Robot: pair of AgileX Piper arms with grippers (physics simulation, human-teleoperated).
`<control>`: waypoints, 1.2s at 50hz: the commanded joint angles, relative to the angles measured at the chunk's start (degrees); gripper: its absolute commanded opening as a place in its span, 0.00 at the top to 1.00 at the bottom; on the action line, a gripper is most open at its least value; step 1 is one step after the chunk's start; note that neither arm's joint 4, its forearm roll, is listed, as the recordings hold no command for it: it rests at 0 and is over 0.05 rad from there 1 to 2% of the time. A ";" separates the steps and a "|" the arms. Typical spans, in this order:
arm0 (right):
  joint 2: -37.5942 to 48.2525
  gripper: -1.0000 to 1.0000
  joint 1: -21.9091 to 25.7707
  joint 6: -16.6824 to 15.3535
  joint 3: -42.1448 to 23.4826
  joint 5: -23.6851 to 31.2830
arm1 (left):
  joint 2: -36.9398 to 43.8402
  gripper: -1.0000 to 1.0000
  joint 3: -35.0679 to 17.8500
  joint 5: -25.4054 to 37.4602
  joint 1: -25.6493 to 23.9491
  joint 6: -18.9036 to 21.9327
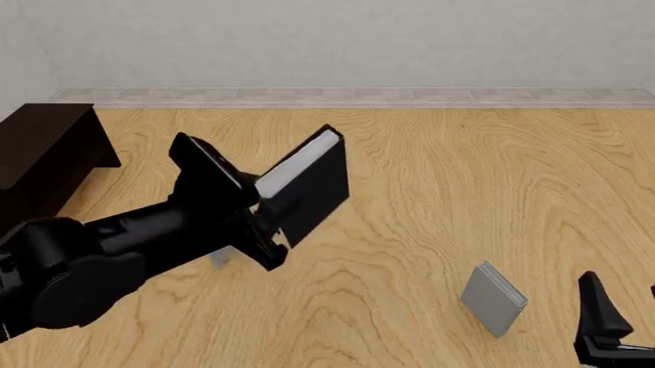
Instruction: Pick up the book in the middle and place it on the cabinet shelf.
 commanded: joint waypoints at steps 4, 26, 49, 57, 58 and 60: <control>1.50 0.00 0.47 -1.19 0.00 -1.73 | -7.62 1.00 -2.56 5.59 0.75 2.83; -3.45 0.00 1.38 -1.05 0.00 3.21 | -14.95 1.00 -9.69 14.11 8.00 8.58; -3.50 0.00 1.99 -0.94 0.00 3.21 | -7.38 1.00 -17.94 16.67 24.44 18.96; -3.50 0.00 2.13 -0.95 0.00 3.15 | -1.69 1.00 -20.67 15.66 30.22 24.56; -3.50 0.00 2.13 -0.97 0.00 3.16 | -1.01 1.00 -21.24 15.78 30.57 25.13; -3.50 0.00 2.13 -0.99 0.00 3.18 | 0.92 1.00 -22.90 16.06 31.87 26.08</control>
